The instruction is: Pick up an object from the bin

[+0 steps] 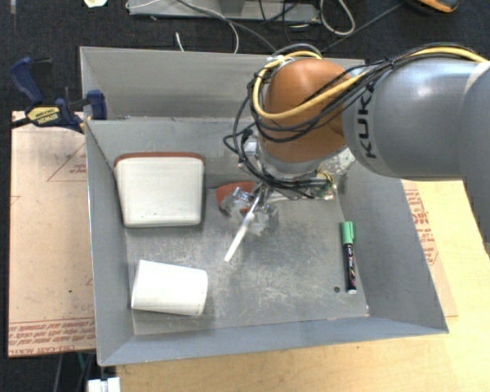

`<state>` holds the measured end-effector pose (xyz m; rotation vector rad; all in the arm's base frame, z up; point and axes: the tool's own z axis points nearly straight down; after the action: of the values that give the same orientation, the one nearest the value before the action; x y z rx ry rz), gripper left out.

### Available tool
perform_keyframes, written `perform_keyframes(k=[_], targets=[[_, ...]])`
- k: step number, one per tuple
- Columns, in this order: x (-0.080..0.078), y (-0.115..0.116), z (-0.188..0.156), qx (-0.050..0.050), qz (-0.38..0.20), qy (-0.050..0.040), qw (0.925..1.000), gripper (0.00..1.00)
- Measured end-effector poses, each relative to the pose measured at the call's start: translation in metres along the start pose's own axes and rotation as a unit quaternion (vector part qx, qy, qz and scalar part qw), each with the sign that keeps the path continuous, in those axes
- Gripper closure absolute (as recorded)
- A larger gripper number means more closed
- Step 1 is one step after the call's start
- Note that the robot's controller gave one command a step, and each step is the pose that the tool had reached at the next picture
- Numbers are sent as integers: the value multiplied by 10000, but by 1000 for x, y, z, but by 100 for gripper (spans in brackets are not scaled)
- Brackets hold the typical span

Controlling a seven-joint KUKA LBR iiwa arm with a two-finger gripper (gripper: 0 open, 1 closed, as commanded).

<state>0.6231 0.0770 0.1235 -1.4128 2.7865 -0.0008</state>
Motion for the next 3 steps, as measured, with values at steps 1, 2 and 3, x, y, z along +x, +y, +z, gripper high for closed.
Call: perform_keyframes(k=[1,2,3], targets=[[0,0,0,-1,1,0,10000,100],[0,0,0,-1,1,-1,10000,100],[0,0,0,-2,1,0,10000,100]])
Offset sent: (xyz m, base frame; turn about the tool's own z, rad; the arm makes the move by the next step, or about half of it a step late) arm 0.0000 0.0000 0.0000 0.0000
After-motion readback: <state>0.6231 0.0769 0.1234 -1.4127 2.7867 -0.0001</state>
